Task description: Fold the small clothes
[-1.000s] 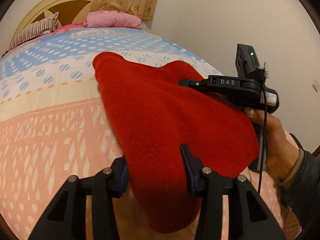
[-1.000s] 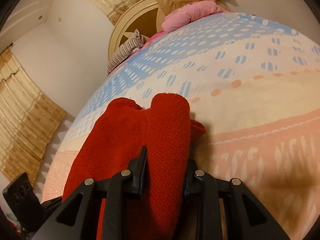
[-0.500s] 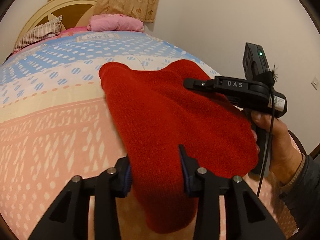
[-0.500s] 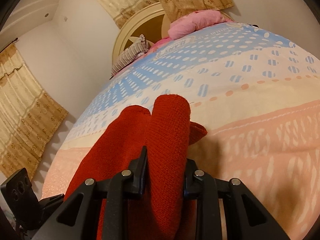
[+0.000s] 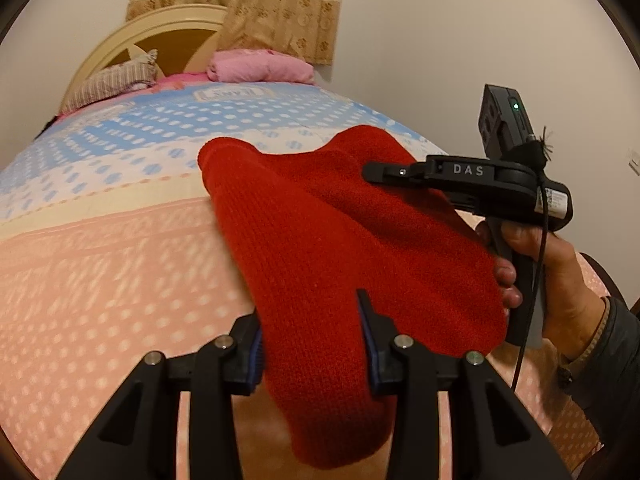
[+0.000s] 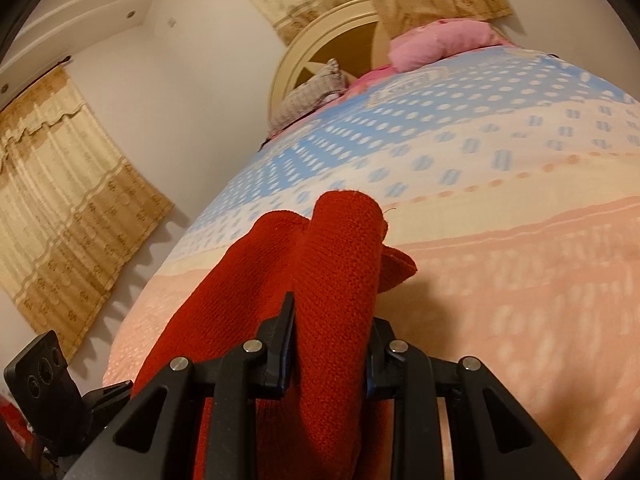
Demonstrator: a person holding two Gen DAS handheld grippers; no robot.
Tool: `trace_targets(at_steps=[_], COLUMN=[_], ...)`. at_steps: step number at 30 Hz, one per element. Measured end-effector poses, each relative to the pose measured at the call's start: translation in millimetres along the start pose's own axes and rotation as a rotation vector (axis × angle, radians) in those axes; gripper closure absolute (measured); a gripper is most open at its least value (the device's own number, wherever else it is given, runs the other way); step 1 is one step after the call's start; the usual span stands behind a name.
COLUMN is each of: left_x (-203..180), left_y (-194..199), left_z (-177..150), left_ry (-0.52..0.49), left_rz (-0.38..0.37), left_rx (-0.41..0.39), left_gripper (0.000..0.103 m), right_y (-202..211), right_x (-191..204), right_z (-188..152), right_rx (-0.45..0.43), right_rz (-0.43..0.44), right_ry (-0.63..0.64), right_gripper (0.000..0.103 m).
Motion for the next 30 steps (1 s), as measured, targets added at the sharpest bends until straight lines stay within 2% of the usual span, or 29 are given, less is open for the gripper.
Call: trace_targets(at_steps=[10, 30], left_x=[32.0, 78.3], left_y=[40.0, 100.0], left_z=[-28.6, -89.1], left_ry=[0.074, 0.181], left_rz=[0.085, 0.240], left_rx=[-0.029, -0.051], left_gripper=[0.063, 0.063], right_y=[-33.6, -111.6], right_x=[62.3, 152.3], right_z=[-31.7, -86.9], right_rx=[0.068, 0.220], right_rz=[0.089, 0.212], right_ry=[0.065, 0.153], right_gripper=[0.076, 0.076])
Point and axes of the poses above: each gripper's, at about its wrist camera, not at the fingertips, and y roughly against the way its jaws point, x to its left, z to its top, the point moved 1 cm from there along -y, roughly the way its jaws point, and after that the axes turned 14 degrees about -y, right-handed, at the moved point
